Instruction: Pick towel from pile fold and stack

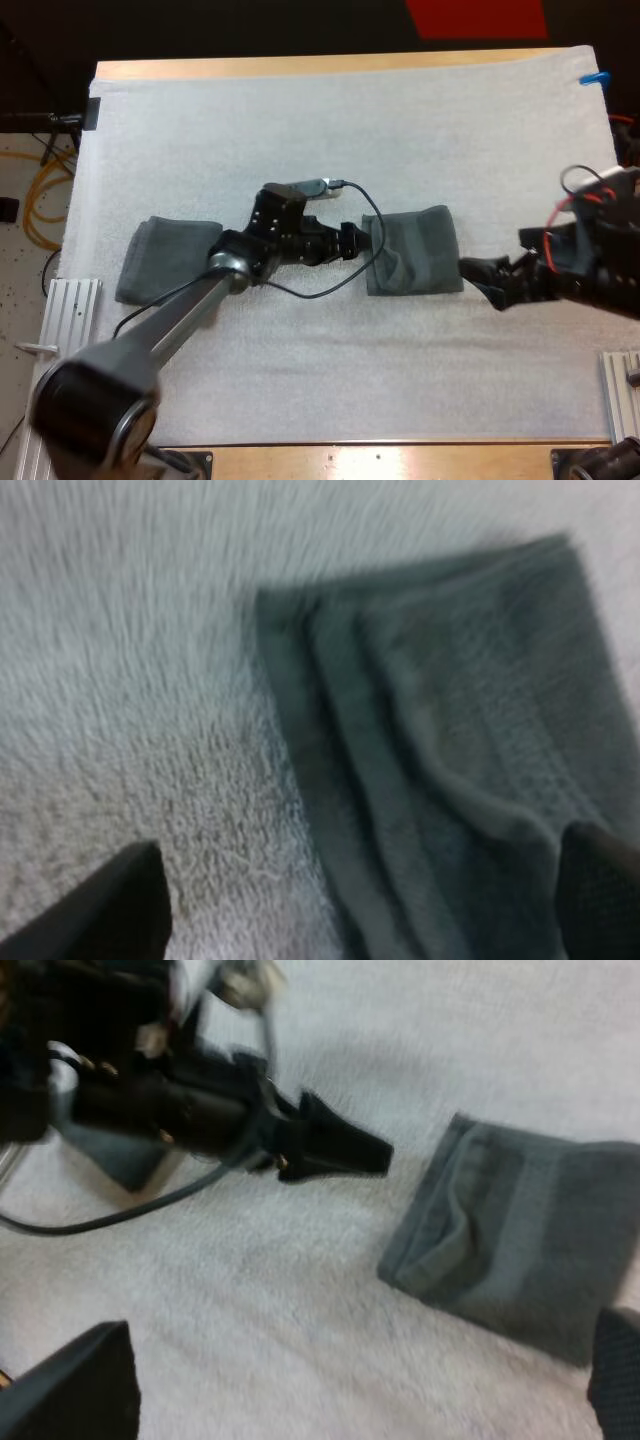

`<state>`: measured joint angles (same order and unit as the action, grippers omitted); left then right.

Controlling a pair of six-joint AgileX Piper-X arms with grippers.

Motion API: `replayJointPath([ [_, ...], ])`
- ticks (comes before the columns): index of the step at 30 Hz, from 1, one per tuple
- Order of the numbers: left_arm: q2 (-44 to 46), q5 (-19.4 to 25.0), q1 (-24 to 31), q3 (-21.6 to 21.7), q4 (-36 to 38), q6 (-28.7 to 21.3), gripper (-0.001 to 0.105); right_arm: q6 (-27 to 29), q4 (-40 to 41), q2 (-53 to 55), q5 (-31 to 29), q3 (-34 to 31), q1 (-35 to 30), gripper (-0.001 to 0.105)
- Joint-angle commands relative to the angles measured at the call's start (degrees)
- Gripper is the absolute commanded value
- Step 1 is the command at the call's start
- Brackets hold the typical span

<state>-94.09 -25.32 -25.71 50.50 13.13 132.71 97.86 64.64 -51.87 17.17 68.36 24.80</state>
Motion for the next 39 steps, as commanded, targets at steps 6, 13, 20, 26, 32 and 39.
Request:
replayJointPath([
  [6,-7.6,-3.5,-0.1,4.0,-1.4,2.2,0.075,-1.9,3.9,4.4,-3.7,0.1,0.1,0.088],
  [13,-12.1,-7.0,-0.8,9.6,2.6,2.6,0.075,-2.9,5.0,5.9,-9.1,0.1,0.1,0.088],
  [20,-14.2,-3.5,-4.5,14.0,7.9,2.8,0.075,-2.9,5.0,5.9,-9.7,0.1,0.1,0.088],
  [26,-16.2,-4.3,-6.4,17.5,11.5,2.9,0.072,-2.9,5.0,5.9,-9.7,0.1,0.1,0.088],
  [32,-16.4,-4.0,-6.6,17.6,11.5,2.9,0.039,-3.2,6.0,5.9,-9.7,0.1,0.1,0.088],
  [39,-15.6,-4.0,-6.2,17.6,12.2,0.9,0.0,-3.2,6.8,5.9,-9.7,0.1,0.1,0.088],
])
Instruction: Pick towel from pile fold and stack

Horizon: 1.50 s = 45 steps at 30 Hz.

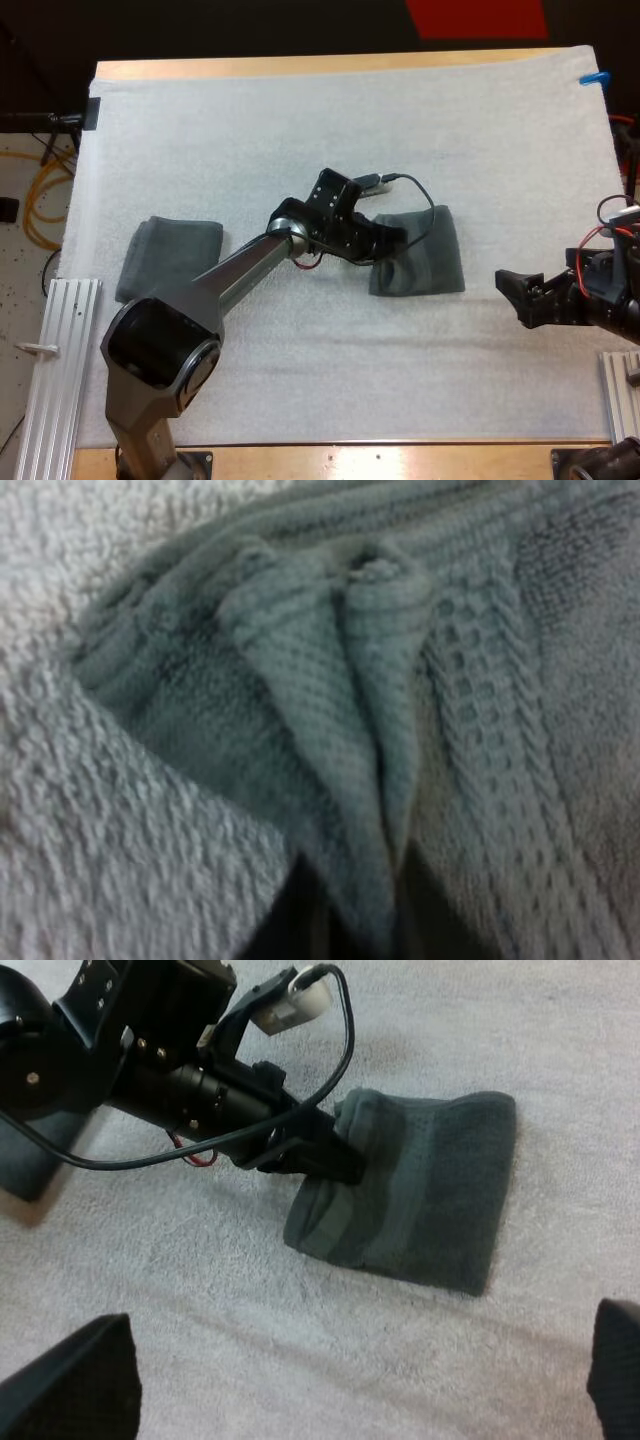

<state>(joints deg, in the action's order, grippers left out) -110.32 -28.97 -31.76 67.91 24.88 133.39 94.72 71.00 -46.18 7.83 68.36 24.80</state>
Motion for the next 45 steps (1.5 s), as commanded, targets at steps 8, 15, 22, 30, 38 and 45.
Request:
replayJointPath([
  [8,10.5,5.7,6.3,0.8,13.9,-18.9,0.0,0.0,-0.5,0.2,-0.3,0.1,0.1,0.088],
  [15,19.3,15.7,18.9,1.3,35.1,-38.1,0.0,0.0,-2.1,0.2,-0.2,0.1,0.1,0.088],
  [22,23.8,21.6,32.6,1.3,40.7,-43.8,0.0,0.0,-2.9,0.2,-0.2,0.1,0.1,0.088],
  [30,23.6,21.6,42.3,1.3,39.8,-45.5,0.0,0.0,-3.0,0.2,-0.1,0.1,0.1,0.088],
  [38,23.3,21.9,44.4,1.3,38.0,-49.3,0.015,0.0,-3.0,0.2,-0.1,0.1,0.1,0.088],
  [45,23.3,31.7,44.4,1.3,37.0,-49.2,0.044,0.0,-3.0,0.2,0.1,0.1,0.1,0.088],
])
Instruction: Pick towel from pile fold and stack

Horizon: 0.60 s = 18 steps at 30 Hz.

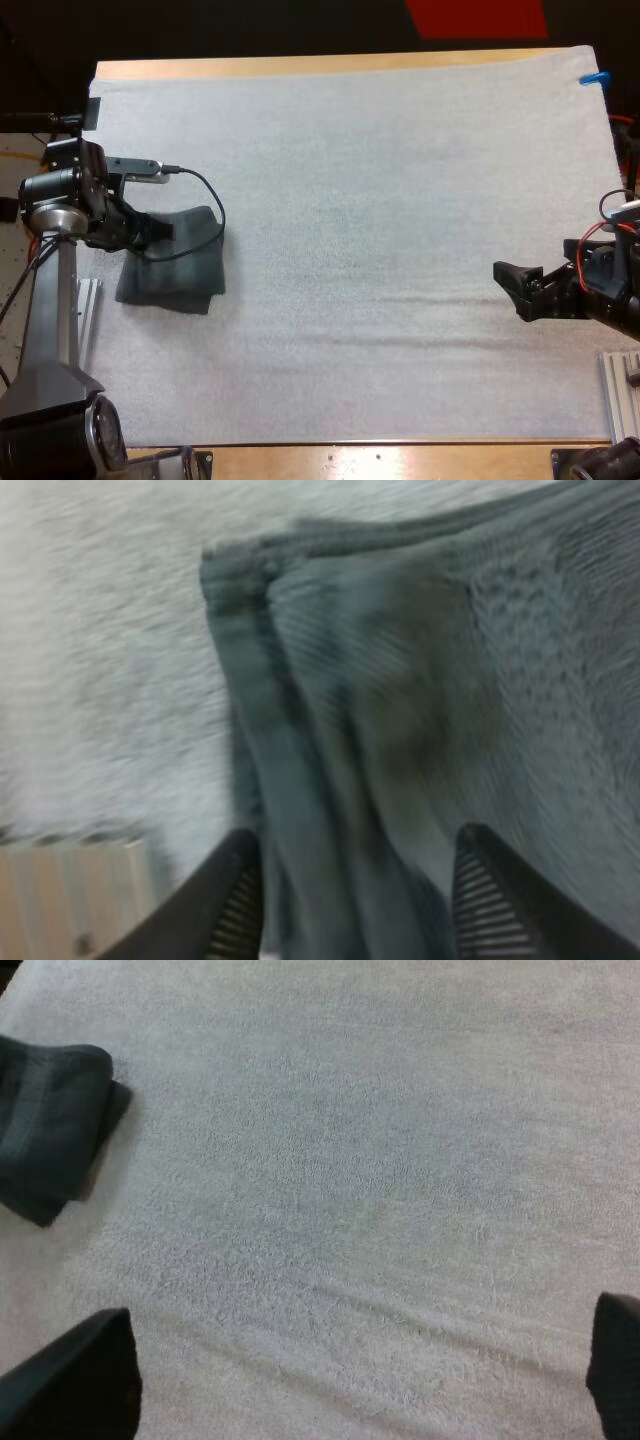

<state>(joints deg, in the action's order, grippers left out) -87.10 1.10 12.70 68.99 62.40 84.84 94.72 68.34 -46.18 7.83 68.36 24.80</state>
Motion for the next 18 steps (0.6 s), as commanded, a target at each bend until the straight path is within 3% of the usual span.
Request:
replayJointPath([
  [1,0.1,2.9,-0.1,0.2,-0.5,-0.7,0.044,0.0,-0.3,0.2,0.1,0.1,0.1,0.088],
  [4,0.1,5.2,-0.1,0.9,-0.5,-0.7,0.044,0.0,-0.4,0.2,0.1,0.1,0.1,0.088],
  [11,3.8,4.5,-1.9,3.2,-0.5,0.4,0.044,0.1,-2.2,0.2,2.9,0.1,0.1,0.088],
  [18,12.5,4.3,-9.9,3.2,-0.5,1.1,0.044,0.0,-6.1,0.1,3.3,0.1,0.1,0.088],
])
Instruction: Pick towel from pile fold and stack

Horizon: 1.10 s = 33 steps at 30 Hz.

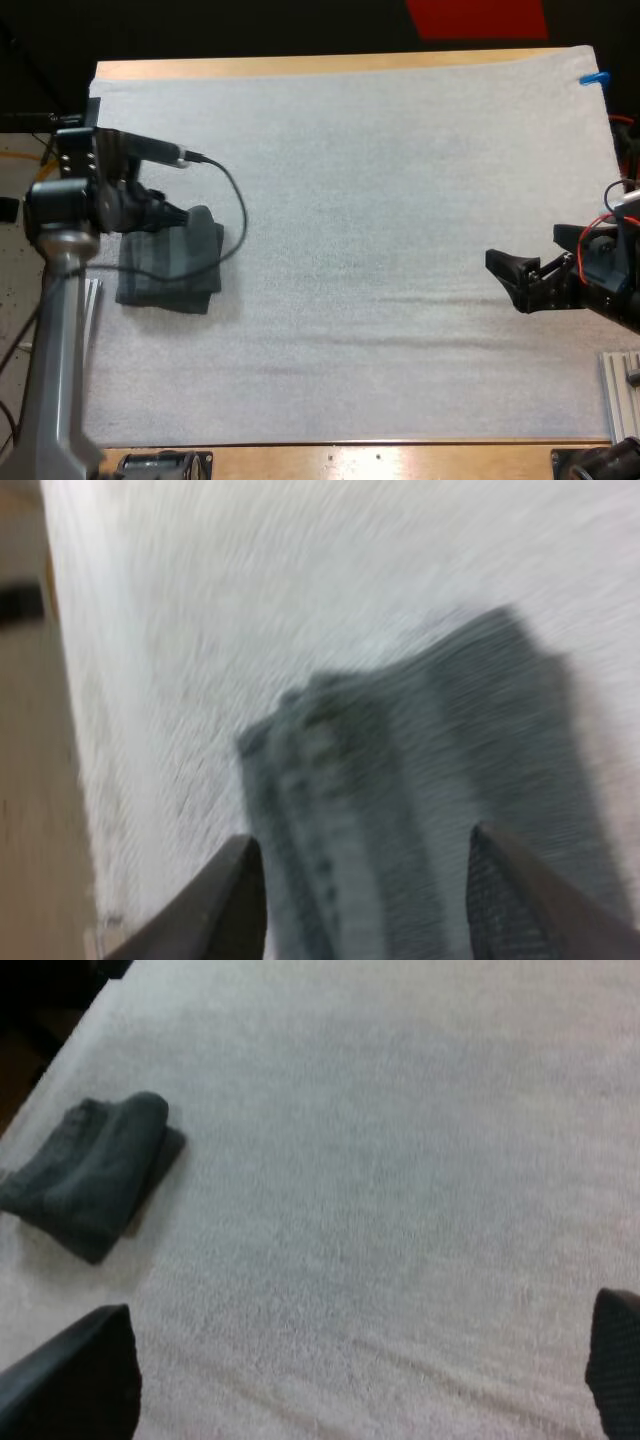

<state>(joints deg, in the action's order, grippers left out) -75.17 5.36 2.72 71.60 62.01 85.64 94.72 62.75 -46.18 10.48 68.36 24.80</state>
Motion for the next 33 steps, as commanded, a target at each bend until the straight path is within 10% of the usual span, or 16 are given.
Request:
replayJointPath([
  [1,1.9,0.0,-1.4,0.6,-0.1,0.5,0.044,0.0,-1.1,0.1,0.5,-0.1,0.1,0.088],
  [11,12.0,-1.4,-11.1,0.6,-1.2,4.1,0.044,1.7,-5.2,-3.5,-4.5,-2.0,-1.1,0.088],
  [25,19.6,-2.3,-11.4,0.6,-0.2,1.5,0.044,10.6,-4.9,-7.6,-3.3,-2.0,-24.4,0.088],
  [33,26.1,-2.4,-11.4,0.6,-0.2,-1.0,0.044,12.3,-3.3,-2.1,-4.2,-2.0,-26.8,0.088],
])
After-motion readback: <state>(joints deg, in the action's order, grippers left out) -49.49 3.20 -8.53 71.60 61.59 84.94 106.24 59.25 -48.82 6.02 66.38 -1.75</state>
